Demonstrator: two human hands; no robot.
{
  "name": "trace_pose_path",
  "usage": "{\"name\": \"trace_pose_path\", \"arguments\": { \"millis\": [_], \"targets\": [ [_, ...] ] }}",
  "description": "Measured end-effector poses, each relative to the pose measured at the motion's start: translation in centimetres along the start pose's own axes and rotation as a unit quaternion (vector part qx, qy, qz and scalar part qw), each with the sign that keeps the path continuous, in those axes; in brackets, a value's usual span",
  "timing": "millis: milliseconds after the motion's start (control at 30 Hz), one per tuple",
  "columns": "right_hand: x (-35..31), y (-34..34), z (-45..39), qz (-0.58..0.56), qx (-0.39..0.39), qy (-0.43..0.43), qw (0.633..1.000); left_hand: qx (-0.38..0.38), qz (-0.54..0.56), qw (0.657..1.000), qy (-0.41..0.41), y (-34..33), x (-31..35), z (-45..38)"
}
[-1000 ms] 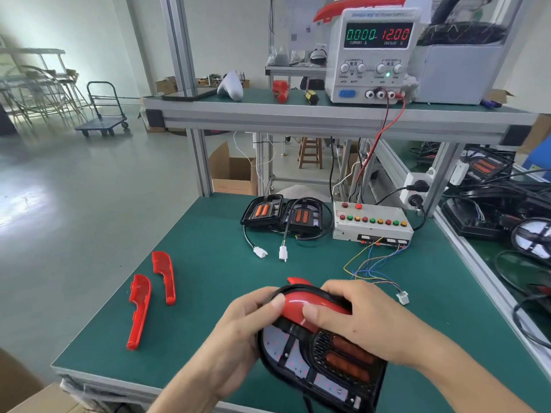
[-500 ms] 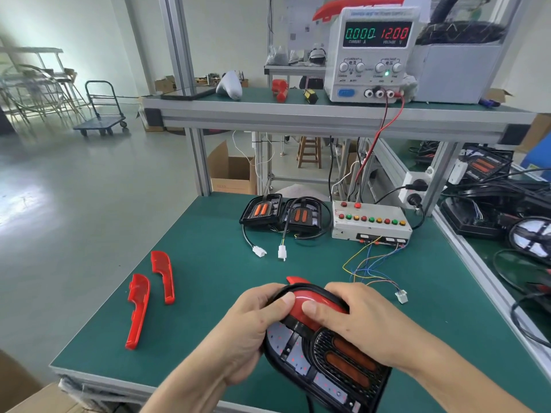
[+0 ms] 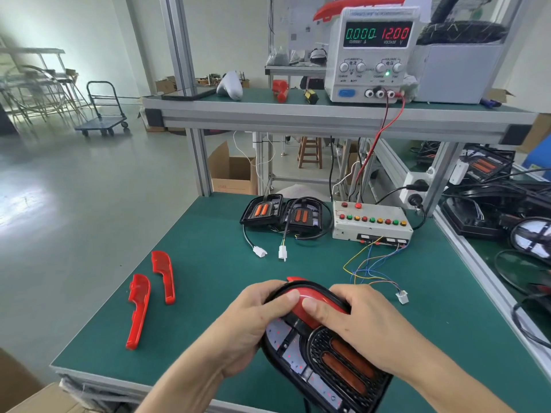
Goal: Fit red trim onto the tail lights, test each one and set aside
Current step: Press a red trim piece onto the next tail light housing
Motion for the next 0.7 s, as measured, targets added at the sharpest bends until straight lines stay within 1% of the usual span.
{"name": "trace_pose_path", "arguments": {
  "millis": [67, 100, 133, 167, 233, 300, 367, 433, 467, 500, 533, 600, 633, 667, 700],
  "targets": [
    [0.0, -0.2, 0.0, -0.041, -0.007, -0.031, 0.999, 0.041, -0.029, 0.999, 0.0, 0.1, 0.6, -0.5],
    [0.1, -0.3, 0.1, -0.087, -0.017, -0.055, 0.995, 0.071, -0.039, 0.997, -0.005, 0.5, 0.7, -0.7],
    [0.3, -0.2, 0.3, -0.152, -0.026, -0.079, 0.985, 0.1, -0.043, 0.994, -0.016, 1.0, 0.7, -0.8],
    [0.8, 0.0, 0.5, -0.232, -0.031, -0.104, 0.967, 0.123, -0.043, 0.991, -0.03, 1.6, 0.6, -0.7],
    [1.7, 0.7, 1.2, -0.386, -0.034, -0.158, 0.908, 0.154, -0.07, 0.985, -0.044, 3.0, 0.3, -0.7],
    [2.2, 1.1, 1.8, -0.488, -0.031, -0.192, 0.851, 0.168, -0.114, 0.979, -0.028, 4.5, -0.3, -0.7],
    [3.0, 0.9, 2.0, -0.569, -0.022, -0.192, 0.799, 0.177, -0.186, 0.967, 0.001, 5.5, -0.7, -0.9],
    [3.4, 0.3, 1.9, -0.642, -0.021, -0.167, 0.748, 0.197, -0.287, 0.937, 0.027, 6.3, -0.9, -1.0],
    [3.5, -0.2, 1.7, -0.666, -0.027, -0.155, 0.729, 0.206, -0.312, 0.927, 0.025, 6.4, -0.8, -1.1],
    [3.1, -0.8, 1.6, -0.686, -0.045, -0.139, 0.713, 0.207, -0.301, 0.931, 0.003, 6.5, -0.8, -1.3],
    [2.8, -1.5, 1.4, -0.709, -0.065, -0.122, 0.692, 0.198, -0.253, 0.946, -0.037, 6.1, -0.9, -1.4],
    [1.8, -3.1, 1.1, -0.754, -0.103, -0.082, 0.643, 0.169, -0.095, 0.973, -0.124, 4.4, -0.9, -1.9],
    [0.9, -3.9, 0.9, -0.761, -0.124, -0.059, 0.635, 0.154, -0.017, 0.975, -0.161, 3.5, -0.8, -2.1],
    [0.2, -4.7, 0.4, -0.759, -0.12, -0.046, 0.638, 0.128, 0.063, 0.972, -0.189, 2.7, -0.6, -2.3],
    [-0.5, -5.4, 0.1, -0.749, -0.107, -0.043, 0.652, 0.112, 0.117, 0.964, -0.213, 2.0, -0.5, -2.4]
  ]
}}
Point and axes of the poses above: each hand's wrist, its own z-axis away from the middle knuckle, its own y-axis out of the back of the hand, x = y × z, the point moved 1 cm from there along -z, towards the middle knuckle, and after that the axes turned 14 degrees about -x, right-handed, at the moved point
